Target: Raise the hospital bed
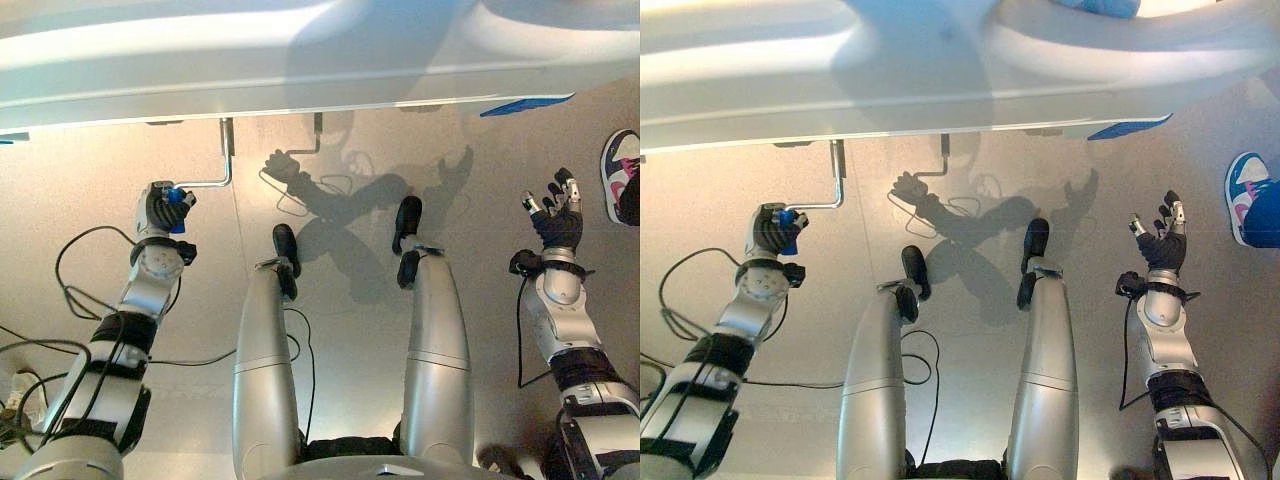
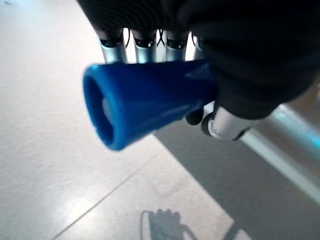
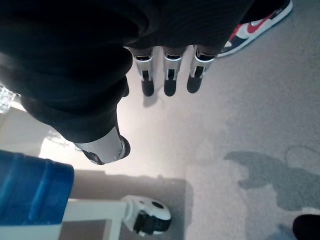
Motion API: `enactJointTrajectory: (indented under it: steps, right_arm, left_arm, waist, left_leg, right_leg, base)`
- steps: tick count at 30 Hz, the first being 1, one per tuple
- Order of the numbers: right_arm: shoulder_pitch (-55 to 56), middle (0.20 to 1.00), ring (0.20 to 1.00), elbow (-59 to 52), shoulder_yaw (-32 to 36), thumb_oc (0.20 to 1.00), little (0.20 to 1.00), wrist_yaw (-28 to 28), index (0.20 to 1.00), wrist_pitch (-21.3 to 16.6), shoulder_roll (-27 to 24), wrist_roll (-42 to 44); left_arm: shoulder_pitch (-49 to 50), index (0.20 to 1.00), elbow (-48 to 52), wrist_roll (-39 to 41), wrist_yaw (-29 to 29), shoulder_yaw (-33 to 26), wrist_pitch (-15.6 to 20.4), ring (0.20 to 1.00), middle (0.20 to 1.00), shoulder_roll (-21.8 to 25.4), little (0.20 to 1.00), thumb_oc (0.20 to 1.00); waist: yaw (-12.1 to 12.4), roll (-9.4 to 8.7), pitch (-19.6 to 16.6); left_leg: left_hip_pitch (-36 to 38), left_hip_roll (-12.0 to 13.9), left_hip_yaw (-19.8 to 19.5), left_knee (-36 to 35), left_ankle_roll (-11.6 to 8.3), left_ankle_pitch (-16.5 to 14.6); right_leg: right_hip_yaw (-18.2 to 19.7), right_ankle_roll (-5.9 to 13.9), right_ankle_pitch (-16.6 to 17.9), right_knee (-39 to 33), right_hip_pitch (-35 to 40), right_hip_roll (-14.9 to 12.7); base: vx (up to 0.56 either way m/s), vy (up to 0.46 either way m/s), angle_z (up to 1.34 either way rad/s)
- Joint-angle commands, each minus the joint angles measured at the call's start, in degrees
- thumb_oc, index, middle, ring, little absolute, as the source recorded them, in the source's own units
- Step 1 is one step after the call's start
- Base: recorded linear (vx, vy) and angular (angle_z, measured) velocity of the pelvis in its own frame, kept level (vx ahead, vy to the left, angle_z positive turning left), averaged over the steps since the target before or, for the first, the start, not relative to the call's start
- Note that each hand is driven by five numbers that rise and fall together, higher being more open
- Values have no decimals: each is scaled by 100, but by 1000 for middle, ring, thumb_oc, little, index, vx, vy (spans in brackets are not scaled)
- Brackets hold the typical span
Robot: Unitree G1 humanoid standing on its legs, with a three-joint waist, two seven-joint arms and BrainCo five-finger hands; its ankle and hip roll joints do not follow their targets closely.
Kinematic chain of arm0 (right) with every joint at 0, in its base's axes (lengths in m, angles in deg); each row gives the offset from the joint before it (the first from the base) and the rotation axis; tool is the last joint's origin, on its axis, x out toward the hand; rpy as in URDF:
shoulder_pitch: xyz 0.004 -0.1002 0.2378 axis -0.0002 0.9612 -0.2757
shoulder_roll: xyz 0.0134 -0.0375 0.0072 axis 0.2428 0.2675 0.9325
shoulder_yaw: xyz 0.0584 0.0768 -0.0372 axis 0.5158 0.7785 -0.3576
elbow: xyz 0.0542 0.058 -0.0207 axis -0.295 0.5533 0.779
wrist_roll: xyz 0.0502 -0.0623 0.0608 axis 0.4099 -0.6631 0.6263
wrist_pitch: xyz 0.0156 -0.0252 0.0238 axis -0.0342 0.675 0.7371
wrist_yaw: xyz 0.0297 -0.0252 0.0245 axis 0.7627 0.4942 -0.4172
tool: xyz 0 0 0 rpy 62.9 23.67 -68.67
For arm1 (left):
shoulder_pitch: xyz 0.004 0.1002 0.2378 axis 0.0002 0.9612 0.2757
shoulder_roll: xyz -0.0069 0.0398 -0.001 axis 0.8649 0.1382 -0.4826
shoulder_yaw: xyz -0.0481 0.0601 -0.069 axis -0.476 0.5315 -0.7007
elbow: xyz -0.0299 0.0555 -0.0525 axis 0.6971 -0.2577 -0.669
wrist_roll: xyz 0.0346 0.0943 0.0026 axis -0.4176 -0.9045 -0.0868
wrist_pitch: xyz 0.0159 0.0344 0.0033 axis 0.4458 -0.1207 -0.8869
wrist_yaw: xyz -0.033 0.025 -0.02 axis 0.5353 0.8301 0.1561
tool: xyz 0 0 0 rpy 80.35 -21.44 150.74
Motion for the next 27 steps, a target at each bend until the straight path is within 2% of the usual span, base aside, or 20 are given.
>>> enactJointTrajectory:
  steps: [1,8,14,16,18,27]
  right_arm:
    - [232,1000,1000,-217,-58,1000,1000,158,1000,-326,-60,176]
    - [332,1000,1000,-378,-352,1000,1000,246,1000,-315,153,207]
    - [290,1000,1000,-428,-429,1000,1000,248,1000,-309,175,269]
    - [208,1000,1000,-532,-470,1000,1000,283,1000,-362,197,388]
    - [194,1000,1000,-571,-492,1000,1000,299,1000,-372,196,382]
    - [2,1000,1000,-571,-601,1000,1000,456,1000,-346,336,463]
  left_arm:
    - [61,200,-504,66,175,-222,-122,200,200,35,200,200]
    - [-441,200,-869,14,104,357,-230,200,200,-743,200,200]
    - [-722,200,-961,-288,150,723,-345,200,200,-1191,200,200]
    - [-973,200,-1100,-406,121,986,-397,200,200,-1561,200,200]
    - [-1026,200,-1100,-452,102,1068,-409,200,200,-1662,200,200]
    - [-1263,200,-717,485,45,1396,-92,200,200,-2706,200,200]
  waist:
    - [-262,-5,-168]
    - [-351,-216,-168]
    - [-397,-257,-168]
    - [-454,-305,-168]
    - [-461,-318,-168]
    - [-502,-363,-168]
  left_leg:
    - [-128,-149,-100,-382,226,763]
    - [-257,-144,-142,-240,213,773]
    - [-328,-165,-137,-192,228,765]
    - [-381,-172,-126,-194,230,781]
    - [-390,-171,-133,-197,231,785]
    - [-398,-189,-164,-219,237,801]
  right_leg:
    - [209,398,338,94,126,-134]
    - [194,383,334,209,11,-119]
    - [208,392,349,256,-65,-106]
    - [202,401,363,250,-116,-94]
    - [198,399,360,253,-124,-85]
    - [161,405,343,291,-160,-60]
  base:
    - [15,-48,2]
    - [9,-50,1]
    - [0,0,0]
    - [0,0,0]
    - [0,-15,0]
    - [0,-12,0]
